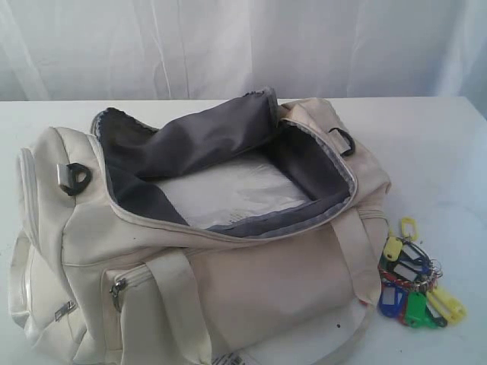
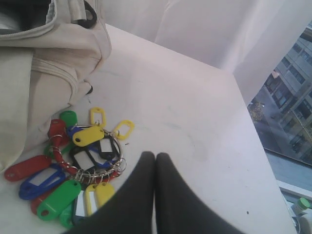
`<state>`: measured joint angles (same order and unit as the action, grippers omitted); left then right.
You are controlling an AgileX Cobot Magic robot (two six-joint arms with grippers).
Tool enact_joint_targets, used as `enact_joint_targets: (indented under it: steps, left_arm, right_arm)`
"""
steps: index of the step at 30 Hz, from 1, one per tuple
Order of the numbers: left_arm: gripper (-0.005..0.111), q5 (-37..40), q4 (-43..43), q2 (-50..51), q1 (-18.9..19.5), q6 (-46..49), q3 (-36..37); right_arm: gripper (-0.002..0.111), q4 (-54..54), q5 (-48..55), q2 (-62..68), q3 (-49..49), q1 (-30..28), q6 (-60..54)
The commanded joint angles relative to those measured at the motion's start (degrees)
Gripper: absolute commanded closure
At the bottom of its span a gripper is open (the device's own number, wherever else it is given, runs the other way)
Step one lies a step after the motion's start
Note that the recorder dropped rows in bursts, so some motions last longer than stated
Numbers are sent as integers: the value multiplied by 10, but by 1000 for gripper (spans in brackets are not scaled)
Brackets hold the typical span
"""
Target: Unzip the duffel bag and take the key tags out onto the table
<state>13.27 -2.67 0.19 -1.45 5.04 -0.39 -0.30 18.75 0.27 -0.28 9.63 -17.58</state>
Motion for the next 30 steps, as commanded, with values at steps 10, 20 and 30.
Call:
enact_joint_targets:
  steps: [10,20,30]
  left_arm:
    - [107,0,-5,-2,0,-1,4]
    - [107,0,-5,-2,0,-1,4]
    - [107,0,-5,-2,0,-1,4]
  right_arm:
    - [108,3,1,-3,3,-5,0]
    - [108,3,1,-3,3,-5,239]
    - [108,3,0,-3,3,-5,253]
